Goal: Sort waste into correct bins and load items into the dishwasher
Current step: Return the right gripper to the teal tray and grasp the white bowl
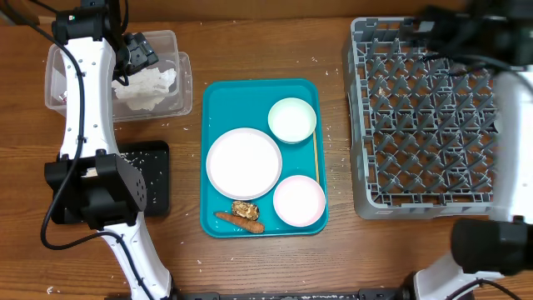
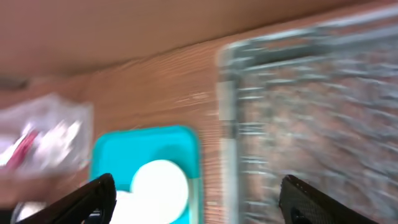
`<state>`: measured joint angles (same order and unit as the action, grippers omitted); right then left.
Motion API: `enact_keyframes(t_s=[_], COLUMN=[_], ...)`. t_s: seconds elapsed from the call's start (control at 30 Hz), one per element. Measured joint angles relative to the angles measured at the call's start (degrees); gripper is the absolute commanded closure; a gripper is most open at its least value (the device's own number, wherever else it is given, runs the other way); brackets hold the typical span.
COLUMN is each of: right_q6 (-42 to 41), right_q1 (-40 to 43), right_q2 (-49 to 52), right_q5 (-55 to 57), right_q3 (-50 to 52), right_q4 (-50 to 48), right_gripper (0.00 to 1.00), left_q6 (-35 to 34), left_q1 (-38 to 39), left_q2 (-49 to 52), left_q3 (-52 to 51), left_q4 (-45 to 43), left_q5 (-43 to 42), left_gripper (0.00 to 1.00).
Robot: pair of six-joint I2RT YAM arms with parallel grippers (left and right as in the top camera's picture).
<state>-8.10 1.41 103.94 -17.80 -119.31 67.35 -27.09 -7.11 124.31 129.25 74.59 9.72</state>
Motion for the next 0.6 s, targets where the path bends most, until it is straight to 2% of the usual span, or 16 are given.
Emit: enact_keyframes(t_s=[0.3, 0.5, 0.6], right_q6=[-10.8, -17.5, -19.5], right_q1=[-21.9, -29.3, -32.1], right_q2=[12.0, 22.6, 26.5], right_q5=[8.8, 12.2, 12.9], right_q3=[0.9, 1.4, 1.6], right_q4=[-6.5, -8.5, -9.7], right_gripper=[0.14, 0.15, 0.18], left_q6=[0.0, 0.0, 0.0], left_q1=[0.0, 0.0, 0.0], left_q2=[0.0, 0.0, 0.0], left_q3=[0.0, 0.0, 0.0], left_q4=[0.0, 0.0, 0.0], left_q5=[0.0, 0.0, 0.0], left_gripper=[0.00, 0.00, 0.00])
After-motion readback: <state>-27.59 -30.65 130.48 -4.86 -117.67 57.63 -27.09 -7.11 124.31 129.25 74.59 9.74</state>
